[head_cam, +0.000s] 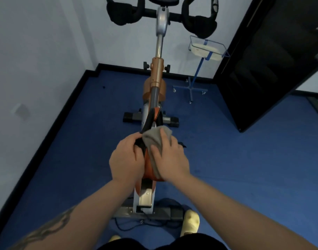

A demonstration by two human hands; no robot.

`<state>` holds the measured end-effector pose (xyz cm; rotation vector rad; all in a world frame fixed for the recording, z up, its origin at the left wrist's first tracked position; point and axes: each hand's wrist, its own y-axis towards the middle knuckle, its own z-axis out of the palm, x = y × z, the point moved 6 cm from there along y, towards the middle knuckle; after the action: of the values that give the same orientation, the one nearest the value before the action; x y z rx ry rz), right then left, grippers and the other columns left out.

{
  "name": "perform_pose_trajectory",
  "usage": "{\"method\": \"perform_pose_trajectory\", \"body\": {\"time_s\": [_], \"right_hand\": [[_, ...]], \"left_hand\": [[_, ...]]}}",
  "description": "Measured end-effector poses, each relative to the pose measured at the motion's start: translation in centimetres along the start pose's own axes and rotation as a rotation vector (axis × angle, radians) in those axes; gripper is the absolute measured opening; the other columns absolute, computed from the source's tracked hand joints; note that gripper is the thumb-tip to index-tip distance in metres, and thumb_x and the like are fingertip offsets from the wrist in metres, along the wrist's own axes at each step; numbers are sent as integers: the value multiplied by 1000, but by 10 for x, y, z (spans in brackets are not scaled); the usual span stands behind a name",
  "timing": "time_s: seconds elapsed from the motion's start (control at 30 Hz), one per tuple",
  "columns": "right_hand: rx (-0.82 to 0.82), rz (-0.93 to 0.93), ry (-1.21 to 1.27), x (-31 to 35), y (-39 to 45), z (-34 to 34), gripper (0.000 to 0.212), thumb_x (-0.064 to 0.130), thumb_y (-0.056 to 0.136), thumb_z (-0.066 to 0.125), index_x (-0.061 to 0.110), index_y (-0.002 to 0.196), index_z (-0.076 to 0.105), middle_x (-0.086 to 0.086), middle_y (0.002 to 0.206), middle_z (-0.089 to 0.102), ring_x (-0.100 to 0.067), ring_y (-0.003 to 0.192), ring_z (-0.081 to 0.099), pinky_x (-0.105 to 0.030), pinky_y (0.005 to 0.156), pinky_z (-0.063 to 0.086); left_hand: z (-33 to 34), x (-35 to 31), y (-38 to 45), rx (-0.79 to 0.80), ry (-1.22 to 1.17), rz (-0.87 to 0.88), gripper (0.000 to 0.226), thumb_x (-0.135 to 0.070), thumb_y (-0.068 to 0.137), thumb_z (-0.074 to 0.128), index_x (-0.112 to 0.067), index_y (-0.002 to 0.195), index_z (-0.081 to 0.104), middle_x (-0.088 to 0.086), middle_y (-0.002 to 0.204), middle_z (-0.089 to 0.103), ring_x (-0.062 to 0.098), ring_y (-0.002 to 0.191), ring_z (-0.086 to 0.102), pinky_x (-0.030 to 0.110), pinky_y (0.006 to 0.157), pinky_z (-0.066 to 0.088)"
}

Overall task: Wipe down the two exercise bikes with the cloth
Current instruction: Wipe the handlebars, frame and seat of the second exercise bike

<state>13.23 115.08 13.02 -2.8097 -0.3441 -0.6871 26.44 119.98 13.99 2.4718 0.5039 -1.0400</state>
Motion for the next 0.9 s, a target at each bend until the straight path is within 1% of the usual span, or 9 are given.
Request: {"method": "perform_pose_trajectory", "body": {"time_s": [0.1,0.27,0.37,0.47,0.53,0.6,0.73,0.8,0.9], "right_hand": [[156,140,161,-3,37,-3,65,49,102,30,23,155,2,-13,148,38,-35,122,49,-45,95,45],[69,-174,-49,5,-4,8,71,53,99,30,22,155,-3,-15,160,5,-38,137,25,-51,105,36],[152,-63,58,8,45,2,72,47,102,30,20,154,-11,-17,161,1,-40,133,36,-47,101,40],[176,17,120,13,62,1,71,41,103,29,18,153,-15,-18,161,3,-39,132,40,-44,97,42],[154,-129,43,8,40,4,70,46,102,27,20,154,-12,-19,161,1,-38,131,40,-42,93,44],[165,-283,12,-3,26,7,69,53,100,22,23,155,-7,-18,161,-4,-37,137,31,-43,102,39],[176,-409,3,-1,67,7,64,54,100,20,30,155,-3,-11,160,-19,-34,148,-1,-46,121,7],[179,-396,-4,8,104,-1,56,50,103,20,33,155,10,-7,162,-12,-33,148,-4,-47,121,1],[117,-538,-169,24,125,-3,47,44,104,20,28,137,48,-6,159,22,-33,146,10,-49,119,7]], "left_hand": [[-2,-2,0,-24,65,8,40,-17,85,39,-18,117,64,-3,110,67,14,97,60,31,79,46],[-6,-3,-2,-94,156,-53,34,-20,83,41,-19,109,63,-4,105,65,15,97,55,46,84,47],[-5,-2,-5,-111,238,-139,31,-21,90,42,-19,115,60,-3,112,63,17,103,54,45,90,44],[-6,8,-16,-252,201,-442,31,-26,97,45,-17,125,55,1,124,56,21,114,50,40,89,40],[1,13,-31,-425,-19,-772,39,-34,98,49,-11,130,51,10,132,51,27,121,46,36,87,35],[16,8,-45,-629,-259,-1036,48,-40,97,52,-8,133,46,13,136,45,32,127,40,38,88,33],[25,-4,-52,-916,-332,-1140,49,-38,99,49,-6,135,42,15,137,42,32,126,40,41,97,34],[27,-5,-54,-958,-350,-1094,46,-40,100,44,-8,134,42,10,133,43,24,114,48,35,88,36],[26,-7,-52,-936,-283,-1051,36,-43,103,32,-14,117,48,2,118,43,9,81,48,34,77,36]]}}
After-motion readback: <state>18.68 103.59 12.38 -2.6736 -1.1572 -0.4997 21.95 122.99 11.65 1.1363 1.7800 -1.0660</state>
